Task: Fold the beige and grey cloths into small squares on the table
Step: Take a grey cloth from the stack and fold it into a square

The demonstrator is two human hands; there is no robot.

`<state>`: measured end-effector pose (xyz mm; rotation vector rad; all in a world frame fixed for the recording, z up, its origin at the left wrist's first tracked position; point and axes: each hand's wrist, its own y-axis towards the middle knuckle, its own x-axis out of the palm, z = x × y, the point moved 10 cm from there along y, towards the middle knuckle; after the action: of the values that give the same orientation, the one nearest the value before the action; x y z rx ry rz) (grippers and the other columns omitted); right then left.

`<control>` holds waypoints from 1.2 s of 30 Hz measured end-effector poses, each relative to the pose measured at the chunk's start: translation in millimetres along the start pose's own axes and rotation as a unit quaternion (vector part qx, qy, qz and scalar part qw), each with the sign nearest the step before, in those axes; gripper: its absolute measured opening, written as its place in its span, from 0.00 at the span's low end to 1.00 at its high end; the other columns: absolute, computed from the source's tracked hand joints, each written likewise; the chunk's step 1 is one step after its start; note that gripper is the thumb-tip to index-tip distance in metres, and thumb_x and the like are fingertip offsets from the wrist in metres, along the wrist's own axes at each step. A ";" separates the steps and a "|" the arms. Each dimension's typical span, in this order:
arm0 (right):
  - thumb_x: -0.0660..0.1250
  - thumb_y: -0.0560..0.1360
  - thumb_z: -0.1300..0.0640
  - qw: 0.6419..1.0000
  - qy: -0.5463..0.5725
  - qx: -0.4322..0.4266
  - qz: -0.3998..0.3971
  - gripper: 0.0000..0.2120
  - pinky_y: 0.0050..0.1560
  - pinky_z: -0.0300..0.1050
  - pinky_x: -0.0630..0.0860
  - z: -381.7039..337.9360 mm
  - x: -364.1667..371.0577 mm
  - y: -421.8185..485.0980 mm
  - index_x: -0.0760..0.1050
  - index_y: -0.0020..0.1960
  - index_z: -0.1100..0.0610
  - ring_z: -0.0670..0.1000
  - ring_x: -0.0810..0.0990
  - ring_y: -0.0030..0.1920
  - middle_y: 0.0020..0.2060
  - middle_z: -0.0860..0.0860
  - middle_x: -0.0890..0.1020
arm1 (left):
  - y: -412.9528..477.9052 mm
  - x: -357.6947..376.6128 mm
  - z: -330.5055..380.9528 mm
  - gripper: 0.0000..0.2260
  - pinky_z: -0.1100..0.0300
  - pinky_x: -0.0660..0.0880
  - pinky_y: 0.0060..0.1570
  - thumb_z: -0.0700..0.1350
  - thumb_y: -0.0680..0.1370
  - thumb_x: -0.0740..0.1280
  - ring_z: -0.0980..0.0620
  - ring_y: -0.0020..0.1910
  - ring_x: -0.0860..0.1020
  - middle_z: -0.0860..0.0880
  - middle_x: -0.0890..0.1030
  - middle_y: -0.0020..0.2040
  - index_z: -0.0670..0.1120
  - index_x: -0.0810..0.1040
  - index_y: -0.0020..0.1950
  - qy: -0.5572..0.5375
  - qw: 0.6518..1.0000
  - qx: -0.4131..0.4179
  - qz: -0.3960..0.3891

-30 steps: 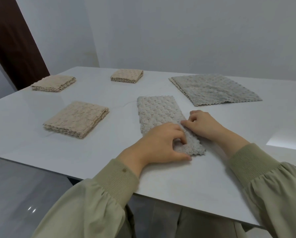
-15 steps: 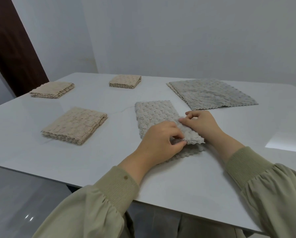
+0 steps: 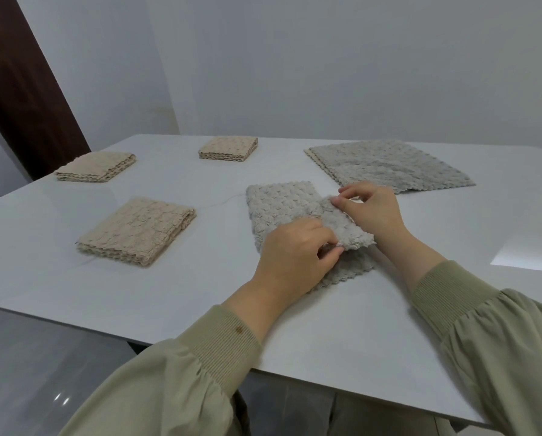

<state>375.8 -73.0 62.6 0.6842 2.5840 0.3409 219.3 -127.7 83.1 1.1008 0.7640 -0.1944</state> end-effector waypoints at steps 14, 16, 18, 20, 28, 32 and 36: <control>0.73 0.70 0.55 0.982 -0.171 0.003 -0.080 0.08 0.49 0.42 0.67 22.1 17.9 0.0 0.77 0.35 0.56 0.50 0.74 0.50 0.46 0.51 0.79 | -9.8 37.4 -3.3 0.18 0.60 0.69 0.34 0.58 0.71 0.59 0.51 0.37 0.77 0.52 0.77 0.36 0.48 0.84 0.41 0.019 0.981 -0.021 -0.193; 0.73 0.71 0.54 0.982 -0.177 -0.005 -0.071 0.08 0.48 0.41 0.65 18.7 15.5 -1.2 0.77 0.37 0.56 0.48 0.73 0.49 0.44 0.50 0.78 | -12.6 39.2 -3.6 0.21 0.59 0.70 0.36 0.60 0.70 0.58 0.51 0.40 0.76 0.52 0.76 0.38 0.48 0.84 0.45 0.019 0.976 -0.022 -0.216; 0.72 0.72 0.54 0.982 -0.177 -0.013 -0.063 0.08 0.48 0.41 0.64 16.2 13.1 -2.6 0.77 0.38 0.56 0.48 0.72 0.48 0.43 0.49 0.77 | -13.5 37.8 -3.4 0.18 0.58 0.72 0.37 0.57 0.71 0.59 0.51 0.40 0.76 0.52 0.76 0.38 0.48 0.84 0.44 0.010 0.975 -0.022 -0.222; 0.71 0.73 0.54 0.984 -0.168 -0.015 -0.056 0.06 0.48 0.40 0.64 14.8 10.4 -3.4 0.77 0.39 0.56 0.48 0.73 0.48 0.42 0.48 0.78 | -12.7 35.6 -3.8 0.15 0.58 0.72 0.36 0.51 0.71 0.59 0.51 0.38 0.76 0.52 0.76 0.36 0.48 0.84 0.41 -0.008 0.975 -0.021 -0.220; 0.60 0.77 0.60 0.995 -0.086 -0.042 -0.041 0.08 0.56 0.41 0.64 9.0 2.0 -3.9 0.78 0.48 0.52 0.47 0.74 0.58 0.53 0.48 0.79 | -13.7 18.6 -37.7 0.07 0.64 0.68 0.46 0.38 0.67 0.67 0.59 0.42 0.69 0.59 0.71 0.37 0.45 0.84 0.40 -0.074 0.964 -0.061 -0.250; 0.61 0.76 0.62 0.982 -0.118 -0.044 -0.139 0.10 0.59 0.39 0.66 10.0 26.8 -10.9 0.80 0.51 0.54 0.49 0.76 0.59 0.54 0.51 0.81 | -19.2 2.7 -73.8 0.07 0.60 0.69 0.50 0.37 0.68 0.66 0.57 0.47 0.69 0.60 0.73 0.39 0.47 0.82 0.37 -0.031 0.964 -0.105 -0.243; 0.63 0.78 0.57 0.958 -0.209 -0.075 -0.179 0.09 0.50 0.32 0.63 7.2 42.8 -15.8 0.80 0.55 0.56 0.50 0.76 0.57 0.56 0.50 0.81 | -24.9 -5.8 -76.5 0.08 0.60 0.70 0.48 0.47 0.69 0.63 0.55 0.46 0.72 0.53 0.77 0.39 0.46 0.81 0.36 -0.046 0.970 -0.109 -0.210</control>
<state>339.4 -63.4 35.8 0.1955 2.1893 0.2401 167.4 -75.0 50.9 0.7066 0.9061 -0.5040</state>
